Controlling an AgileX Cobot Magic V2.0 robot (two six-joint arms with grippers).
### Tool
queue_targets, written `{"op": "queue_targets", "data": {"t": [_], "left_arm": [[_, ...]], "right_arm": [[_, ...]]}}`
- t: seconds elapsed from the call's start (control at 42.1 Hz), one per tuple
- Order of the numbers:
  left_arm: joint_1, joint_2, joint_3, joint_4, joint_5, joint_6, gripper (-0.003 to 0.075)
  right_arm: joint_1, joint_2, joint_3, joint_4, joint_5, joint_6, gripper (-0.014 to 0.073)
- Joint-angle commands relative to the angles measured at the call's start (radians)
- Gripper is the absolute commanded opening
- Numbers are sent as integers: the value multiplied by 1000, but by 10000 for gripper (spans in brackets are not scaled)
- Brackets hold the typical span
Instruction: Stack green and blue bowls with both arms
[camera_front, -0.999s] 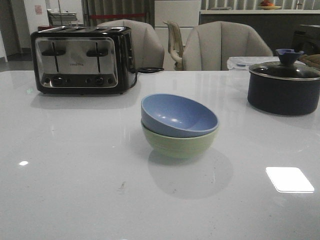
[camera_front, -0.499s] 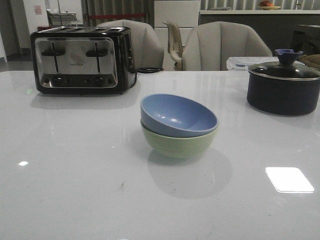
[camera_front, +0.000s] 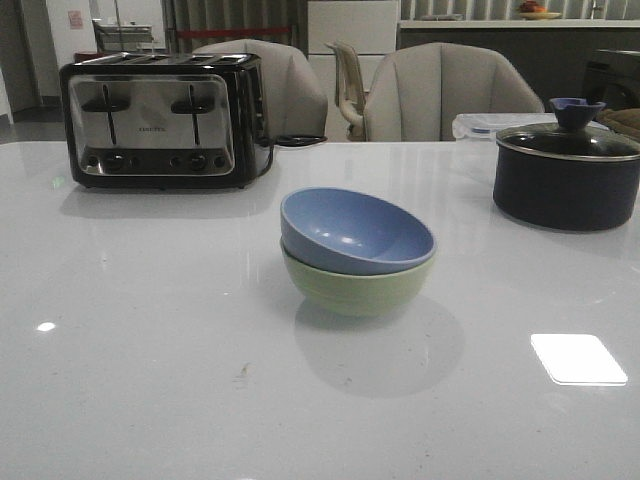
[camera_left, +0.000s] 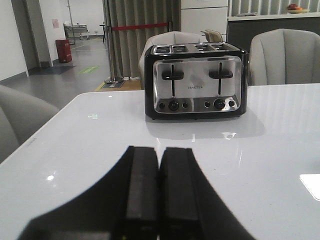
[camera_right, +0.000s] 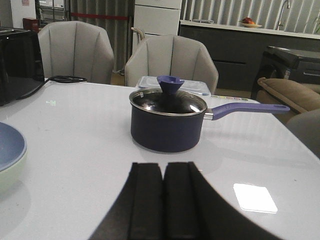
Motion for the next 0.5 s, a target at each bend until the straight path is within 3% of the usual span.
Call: {"op": "queue_targets", "data": {"t": [0.0,0.119,0.309,0.476], "left_arm": [[2,-21,23,-9,-90,0,101],[2,-21,23,-9,-90,0,101],[2,-21,23,-9,-90,0,101],[2,-21,23,-9,-90,0,101]], "right_arm": [[-8,-21,0,-91,-106,145,34],[-8,-21,0,-187,-99,338,34],[-8,-21,0,-187,-65,331,34],[-8,-21,0,-152,-40,246,34]]}}
